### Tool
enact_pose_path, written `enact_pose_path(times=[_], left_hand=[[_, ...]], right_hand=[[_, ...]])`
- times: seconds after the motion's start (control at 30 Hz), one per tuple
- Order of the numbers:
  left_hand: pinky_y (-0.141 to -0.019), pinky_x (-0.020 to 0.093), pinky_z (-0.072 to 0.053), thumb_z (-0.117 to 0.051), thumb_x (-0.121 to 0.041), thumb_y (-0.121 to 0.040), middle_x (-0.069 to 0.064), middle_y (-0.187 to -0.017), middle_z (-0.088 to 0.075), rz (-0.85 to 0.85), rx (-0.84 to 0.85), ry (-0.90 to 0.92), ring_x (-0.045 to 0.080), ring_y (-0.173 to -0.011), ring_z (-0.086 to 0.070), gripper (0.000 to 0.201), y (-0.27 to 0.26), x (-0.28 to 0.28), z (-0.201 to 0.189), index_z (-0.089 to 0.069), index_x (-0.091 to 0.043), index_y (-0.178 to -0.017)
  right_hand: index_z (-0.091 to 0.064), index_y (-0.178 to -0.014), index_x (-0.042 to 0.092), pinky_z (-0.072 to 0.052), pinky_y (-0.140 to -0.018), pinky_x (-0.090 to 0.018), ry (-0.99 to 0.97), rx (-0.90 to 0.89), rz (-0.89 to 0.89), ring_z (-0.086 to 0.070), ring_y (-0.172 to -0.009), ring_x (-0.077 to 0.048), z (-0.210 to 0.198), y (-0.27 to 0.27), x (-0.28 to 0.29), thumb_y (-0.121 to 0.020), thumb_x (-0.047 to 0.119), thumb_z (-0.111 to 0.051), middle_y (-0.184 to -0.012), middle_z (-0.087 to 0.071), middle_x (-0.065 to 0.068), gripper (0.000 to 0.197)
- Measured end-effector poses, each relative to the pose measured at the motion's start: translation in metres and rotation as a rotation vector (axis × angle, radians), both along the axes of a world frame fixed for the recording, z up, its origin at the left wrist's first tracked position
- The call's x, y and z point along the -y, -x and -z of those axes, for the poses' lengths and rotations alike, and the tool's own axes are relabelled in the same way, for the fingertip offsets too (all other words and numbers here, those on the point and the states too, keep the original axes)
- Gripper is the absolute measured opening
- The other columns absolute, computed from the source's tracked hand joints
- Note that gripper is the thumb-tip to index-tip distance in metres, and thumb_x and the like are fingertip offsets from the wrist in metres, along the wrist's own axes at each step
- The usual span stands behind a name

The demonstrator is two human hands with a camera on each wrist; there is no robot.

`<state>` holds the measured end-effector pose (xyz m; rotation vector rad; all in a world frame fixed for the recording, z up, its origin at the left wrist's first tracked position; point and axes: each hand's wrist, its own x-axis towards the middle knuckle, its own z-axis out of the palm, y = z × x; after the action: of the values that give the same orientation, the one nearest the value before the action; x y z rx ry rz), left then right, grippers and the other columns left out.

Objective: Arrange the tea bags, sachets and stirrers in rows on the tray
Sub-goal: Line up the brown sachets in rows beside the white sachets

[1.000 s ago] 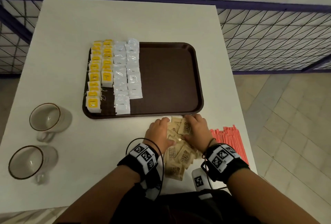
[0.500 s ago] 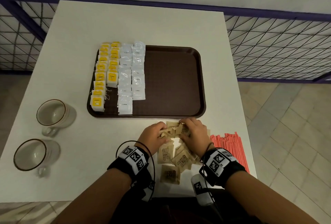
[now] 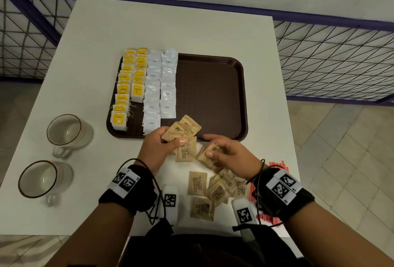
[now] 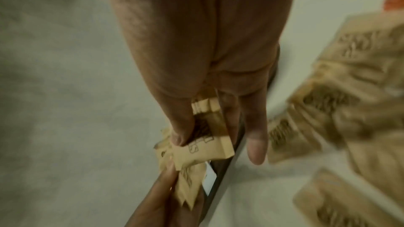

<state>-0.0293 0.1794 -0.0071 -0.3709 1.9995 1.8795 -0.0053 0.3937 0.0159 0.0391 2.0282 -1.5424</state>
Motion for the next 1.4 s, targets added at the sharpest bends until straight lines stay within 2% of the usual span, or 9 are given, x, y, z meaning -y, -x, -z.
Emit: enact_pose_path(times=[0.1, 0.17, 0.23, 0.33, 0.4, 0.63, 0.87, 1.1, 1.4], left_hand=[[-0.078, 0.042, -0.055, -0.068, -0.003, -0.079, 0.016, -0.098, -0.070, -0.100, 0.046, -0.164, 0.029, -0.090, -0.068, 0.021, 0.000, -0.011, -0.006, -0.063, -0.005, -0.100], [-0.079, 0.042, -0.054, -0.067, -0.002, -0.080, 0.015, -0.095, -0.070, -0.136, 0.063, -0.223, 0.027, -0.087, -0.067, 0.018, -0.002, -0.020, -0.010, -0.063, -0.006, -0.097], [-0.079, 0.041, -0.053, -0.066, -0.002, -0.081, 0.012, -0.092, -0.070, -0.149, 0.081, -0.242, 0.024, -0.085, -0.067, 0.014, -0.005, -0.026, -0.012, -0.062, -0.009, -0.093], [-0.080, 0.042, -0.053, -0.063, -0.003, -0.084, 0.012, -0.097, -0.070, -0.115, 0.093, -0.286, 0.026, -0.090, -0.067, 0.014, -0.008, -0.028, -0.018, -0.062, -0.010, -0.096], [-0.081, 0.042, -0.053, -0.058, -0.004, -0.087, 0.010, -0.098, -0.070, -0.077, 0.103, -0.313, 0.024, -0.091, -0.067, 0.015, -0.007, -0.027, -0.025, -0.062, -0.013, -0.099], [-0.087, 0.039, -0.049, -0.036, -0.026, -0.100, 0.006, -0.100, -0.070, -0.011, 0.099, -0.219, 0.021, -0.094, -0.065, 0.028, 0.002, -0.014, -0.039, -0.064, -0.022, -0.100], [-0.095, 0.043, -0.048, -0.032, -0.022, -0.101, 0.021, -0.120, -0.061, 0.091, 0.248, -0.498, 0.030, -0.111, -0.059, 0.037, 0.013, 0.012, -0.048, -0.055, -0.001, -0.121], [-0.082, 0.046, -0.056, -0.030, -0.029, -0.101, 0.020, -0.121, -0.062, 0.062, 0.290, -0.602, 0.034, -0.106, -0.063, 0.040, 0.025, 0.056, -0.054, -0.051, -0.008, -0.128], [-0.078, 0.031, -0.058, -0.044, 0.008, -0.092, 0.013, -0.104, -0.063, 0.165, 0.141, -0.371, 0.025, -0.089, -0.069, 0.039, 0.039, 0.085, -0.051, -0.049, -0.008, -0.127]], right_hand=[[-0.061, -0.091, 0.009, -0.058, -0.077, -0.042, 0.350, 0.215, 0.179, -0.066, -0.093, -0.021, 0.000, -0.007, 0.021, -0.089, 0.003, -0.055, -0.118, -0.060, -0.002, 0.009], [-0.056, -0.094, 0.003, -0.059, -0.074, -0.037, 0.447, 0.206, 0.306, -0.067, -0.084, -0.022, -0.001, -0.008, 0.031, -0.088, -0.001, -0.055, -0.096, -0.064, -0.012, 0.007], [-0.052, -0.098, 0.001, -0.060, -0.066, -0.029, 0.409, 0.117, 0.380, -0.067, -0.078, -0.018, -0.002, -0.006, 0.038, -0.086, -0.002, -0.059, -0.091, -0.063, -0.014, 0.014], [-0.043, -0.106, 0.005, -0.057, -0.056, -0.024, 0.320, 0.027, 0.443, -0.067, -0.073, -0.011, -0.002, -0.004, 0.039, -0.081, -0.004, -0.065, -0.094, -0.064, -0.011, 0.035], [-0.043, -0.117, 0.008, -0.059, -0.059, -0.030, 0.343, 0.055, 0.447, -0.068, -0.082, -0.018, -0.003, -0.003, 0.039, -0.079, -0.003, -0.067, -0.102, -0.065, -0.014, 0.046], [-0.055, -0.115, 0.006, -0.059, -0.074, -0.038, 0.366, 0.071, 0.379, -0.066, -0.092, -0.028, -0.014, 0.004, 0.047, -0.085, 0.001, -0.062, -0.109, -0.064, -0.021, 0.031], [-0.049, -0.122, 0.006, -0.057, -0.075, -0.046, 0.552, 0.122, 0.458, -0.065, -0.097, -0.033, -0.028, 0.010, 0.075, -0.087, -0.003, -0.057, -0.113, -0.063, -0.020, 0.037], [-0.050, -0.123, 0.005, -0.058, -0.074, -0.040, 0.588, 0.127, 0.567, -0.063, -0.100, -0.031, -0.026, 0.013, 0.095, -0.087, 0.000, -0.056, -0.116, -0.062, -0.020, 0.037], [-0.054, -0.112, 0.007, -0.059, -0.073, -0.037, 0.650, 0.090, 0.675, -0.068, -0.083, -0.017, -0.018, 0.008, 0.106, -0.086, 0.000, -0.053, -0.093, -0.070, -0.005, 0.027]])
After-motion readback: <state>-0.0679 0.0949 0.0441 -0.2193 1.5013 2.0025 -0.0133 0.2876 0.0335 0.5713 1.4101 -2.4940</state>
